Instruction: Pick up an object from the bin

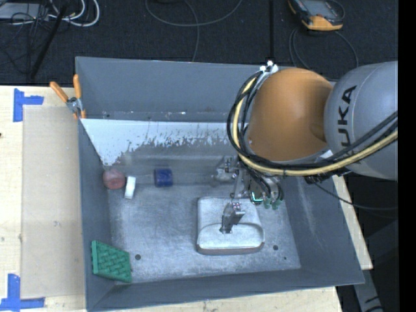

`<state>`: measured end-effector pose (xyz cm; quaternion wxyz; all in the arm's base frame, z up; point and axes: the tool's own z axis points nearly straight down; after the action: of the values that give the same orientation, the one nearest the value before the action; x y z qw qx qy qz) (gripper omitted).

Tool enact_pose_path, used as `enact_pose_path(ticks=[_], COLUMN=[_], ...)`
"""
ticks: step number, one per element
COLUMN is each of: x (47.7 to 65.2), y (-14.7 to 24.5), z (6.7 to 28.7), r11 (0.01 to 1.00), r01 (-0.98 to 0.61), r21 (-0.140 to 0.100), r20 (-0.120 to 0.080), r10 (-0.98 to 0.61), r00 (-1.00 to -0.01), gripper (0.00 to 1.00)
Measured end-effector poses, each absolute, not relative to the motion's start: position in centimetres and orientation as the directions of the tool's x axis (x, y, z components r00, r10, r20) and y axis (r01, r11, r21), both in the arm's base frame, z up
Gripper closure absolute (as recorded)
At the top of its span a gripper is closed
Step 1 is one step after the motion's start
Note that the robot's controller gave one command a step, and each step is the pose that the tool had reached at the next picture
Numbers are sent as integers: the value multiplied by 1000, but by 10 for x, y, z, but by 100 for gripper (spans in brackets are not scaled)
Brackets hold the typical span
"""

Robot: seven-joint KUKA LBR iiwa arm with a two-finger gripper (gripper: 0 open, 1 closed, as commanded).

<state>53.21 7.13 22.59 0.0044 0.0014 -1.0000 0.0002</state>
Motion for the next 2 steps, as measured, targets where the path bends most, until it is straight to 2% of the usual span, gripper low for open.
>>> enact_pose_path(ticks=[1,2], x=[478,481], y=[38,74], z=[167,218], r11=[1000,952], r01=[-26,-305], r21=[-2,1], r20=[13,-2], r10=[-26,-305], r00=[-1000,-952], gripper=[0,0])
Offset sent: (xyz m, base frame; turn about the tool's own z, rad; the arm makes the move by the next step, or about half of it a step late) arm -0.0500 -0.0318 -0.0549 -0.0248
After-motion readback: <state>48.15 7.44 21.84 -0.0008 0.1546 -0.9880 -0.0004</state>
